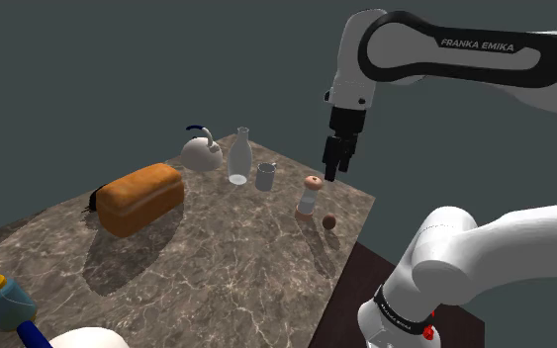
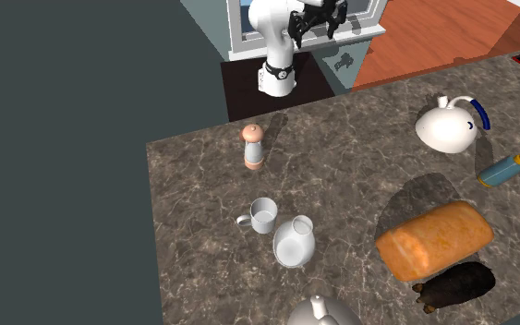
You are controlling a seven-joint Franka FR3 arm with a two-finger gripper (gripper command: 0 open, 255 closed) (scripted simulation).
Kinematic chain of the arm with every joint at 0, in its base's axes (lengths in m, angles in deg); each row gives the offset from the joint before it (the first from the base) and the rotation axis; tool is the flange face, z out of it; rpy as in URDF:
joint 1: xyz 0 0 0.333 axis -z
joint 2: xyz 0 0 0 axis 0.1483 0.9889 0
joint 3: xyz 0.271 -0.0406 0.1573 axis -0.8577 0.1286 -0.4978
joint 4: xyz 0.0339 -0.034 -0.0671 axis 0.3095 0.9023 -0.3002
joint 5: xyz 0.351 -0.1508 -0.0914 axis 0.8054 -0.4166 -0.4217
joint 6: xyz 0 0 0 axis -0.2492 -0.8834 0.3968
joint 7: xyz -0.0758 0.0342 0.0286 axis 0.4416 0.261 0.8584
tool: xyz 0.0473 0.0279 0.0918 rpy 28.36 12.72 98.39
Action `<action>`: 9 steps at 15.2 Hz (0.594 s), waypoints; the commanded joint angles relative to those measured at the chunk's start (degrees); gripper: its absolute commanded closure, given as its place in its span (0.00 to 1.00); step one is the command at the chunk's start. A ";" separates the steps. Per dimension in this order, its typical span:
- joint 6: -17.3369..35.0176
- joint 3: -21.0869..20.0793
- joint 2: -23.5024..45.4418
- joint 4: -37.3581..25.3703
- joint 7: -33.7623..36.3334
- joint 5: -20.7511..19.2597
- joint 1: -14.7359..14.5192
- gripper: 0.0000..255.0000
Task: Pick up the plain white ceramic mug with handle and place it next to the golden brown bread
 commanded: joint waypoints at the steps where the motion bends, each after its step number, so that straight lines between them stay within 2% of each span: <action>1: 0.00 0.00 0.00 0.00 0.00 0.00 0.00 0.00; 9: 12.81 3.85 14.47 -1.83 -8.22 -4.78 0.52 0.00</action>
